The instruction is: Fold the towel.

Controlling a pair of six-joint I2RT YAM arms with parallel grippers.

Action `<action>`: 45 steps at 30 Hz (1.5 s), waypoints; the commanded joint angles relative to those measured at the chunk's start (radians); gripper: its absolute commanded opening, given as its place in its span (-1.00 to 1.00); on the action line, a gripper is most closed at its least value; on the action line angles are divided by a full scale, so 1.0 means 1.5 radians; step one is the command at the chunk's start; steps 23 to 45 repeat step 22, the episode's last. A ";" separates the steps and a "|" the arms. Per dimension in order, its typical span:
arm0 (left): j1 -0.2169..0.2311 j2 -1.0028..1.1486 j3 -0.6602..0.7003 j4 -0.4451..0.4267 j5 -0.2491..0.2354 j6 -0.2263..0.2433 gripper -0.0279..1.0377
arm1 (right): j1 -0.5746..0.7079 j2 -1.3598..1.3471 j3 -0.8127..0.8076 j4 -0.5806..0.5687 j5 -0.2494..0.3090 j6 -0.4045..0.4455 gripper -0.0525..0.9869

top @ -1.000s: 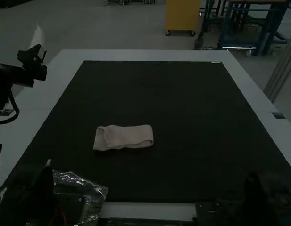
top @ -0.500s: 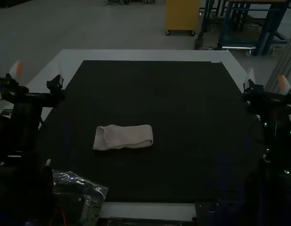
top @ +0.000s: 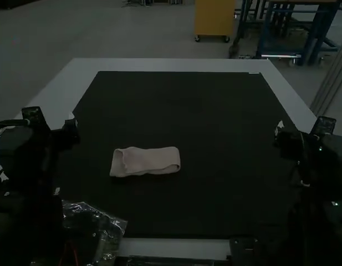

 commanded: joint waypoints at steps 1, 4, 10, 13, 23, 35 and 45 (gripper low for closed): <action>0.001 -0.004 -0.003 -0.001 0.023 0.030 0.86 | -0.005 -0.004 -0.003 -0.005 0.009 -0.038 0.88; 0.001 -0.004 -0.003 -0.009 0.022 0.028 0.86 | -0.005 -0.004 -0.004 -0.006 0.004 -0.039 0.88; 0.001 -0.004 -0.003 -0.009 0.022 0.026 0.86 | -0.004 -0.004 -0.004 -0.016 -0.042 -0.039 0.88; 0.001 -0.004 -0.003 -0.009 0.022 0.026 0.86 | -0.005 -0.004 -0.004 -0.028 -0.081 -0.039 0.88; 0.001 -0.004 -0.003 -0.009 0.022 0.026 0.86 | -0.005 -0.004 -0.004 -0.029 -0.084 -0.039 0.88; 0.001 -0.004 -0.003 -0.009 0.022 0.026 0.86 | -0.005 -0.004 -0.004 -0.029 -0.084 -0.039 0.88; 0.001 -0.004 -0.003 -0.009 0.022 0.026 0.86 | -0.005 -0.004 -0.004 -0.029 -0.084 -0.039 0.88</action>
